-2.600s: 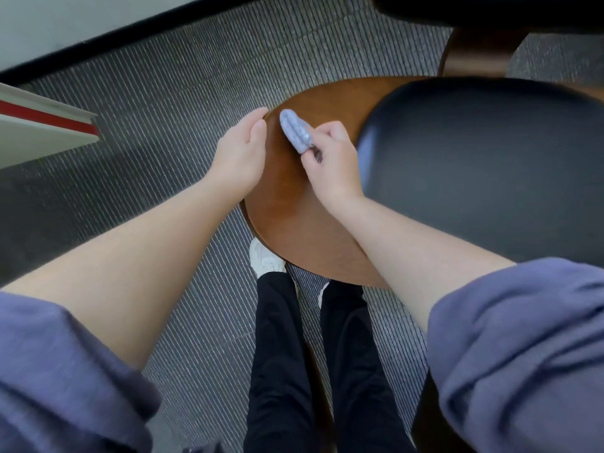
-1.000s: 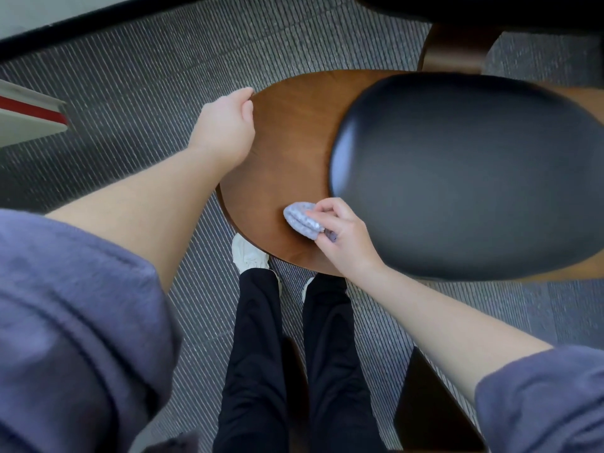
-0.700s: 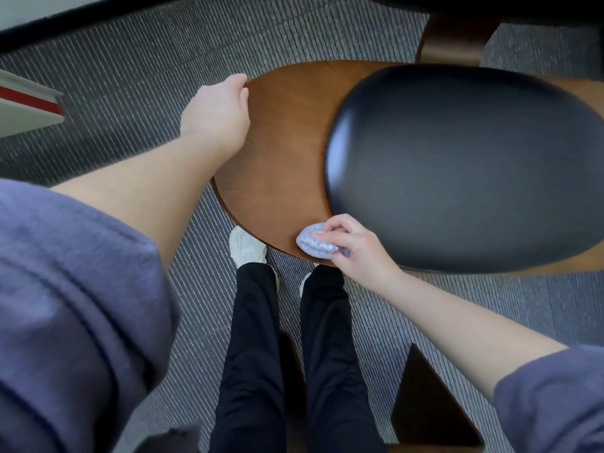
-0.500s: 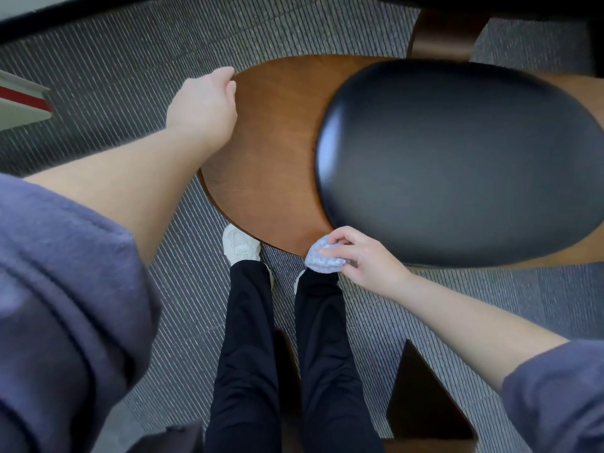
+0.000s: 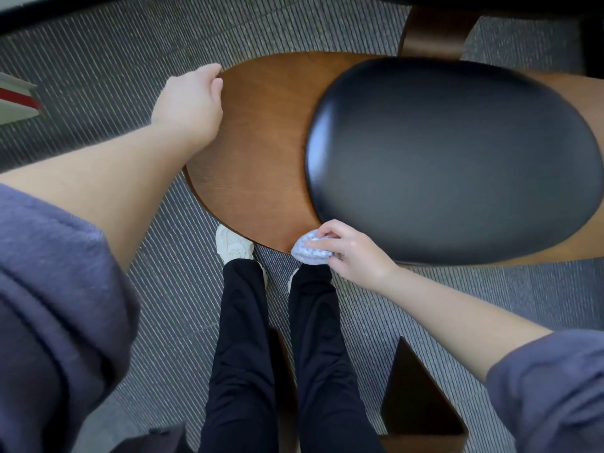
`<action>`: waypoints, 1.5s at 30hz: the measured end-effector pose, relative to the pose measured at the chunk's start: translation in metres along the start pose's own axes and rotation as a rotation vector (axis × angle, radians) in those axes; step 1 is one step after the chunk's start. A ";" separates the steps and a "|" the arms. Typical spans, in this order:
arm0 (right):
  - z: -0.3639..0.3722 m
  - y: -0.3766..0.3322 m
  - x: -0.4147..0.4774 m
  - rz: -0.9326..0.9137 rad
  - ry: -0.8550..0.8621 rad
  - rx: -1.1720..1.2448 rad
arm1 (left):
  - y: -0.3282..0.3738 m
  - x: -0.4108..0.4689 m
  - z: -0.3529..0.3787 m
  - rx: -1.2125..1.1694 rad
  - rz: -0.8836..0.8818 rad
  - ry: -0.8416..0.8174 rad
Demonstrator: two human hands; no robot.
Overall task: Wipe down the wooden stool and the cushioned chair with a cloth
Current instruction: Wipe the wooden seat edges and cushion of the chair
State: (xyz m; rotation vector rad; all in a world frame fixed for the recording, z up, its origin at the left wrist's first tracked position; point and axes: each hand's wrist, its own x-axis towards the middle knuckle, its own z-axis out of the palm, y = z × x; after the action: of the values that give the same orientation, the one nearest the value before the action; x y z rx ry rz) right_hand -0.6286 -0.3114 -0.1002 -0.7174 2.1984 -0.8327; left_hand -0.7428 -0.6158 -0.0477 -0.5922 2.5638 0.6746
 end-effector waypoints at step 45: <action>-0.151 0.110 0.298 0.641 0.375 -0.276 | -0.005 0.005 0.006 0.040 0.097 0.035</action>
State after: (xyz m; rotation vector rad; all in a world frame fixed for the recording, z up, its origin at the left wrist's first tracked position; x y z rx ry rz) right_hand -0.9539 -0.3892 -0.2100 0.0623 2.6782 -0.3506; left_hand -0.7433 -0.6176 -0.0568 -0.4731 2.6459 0.6485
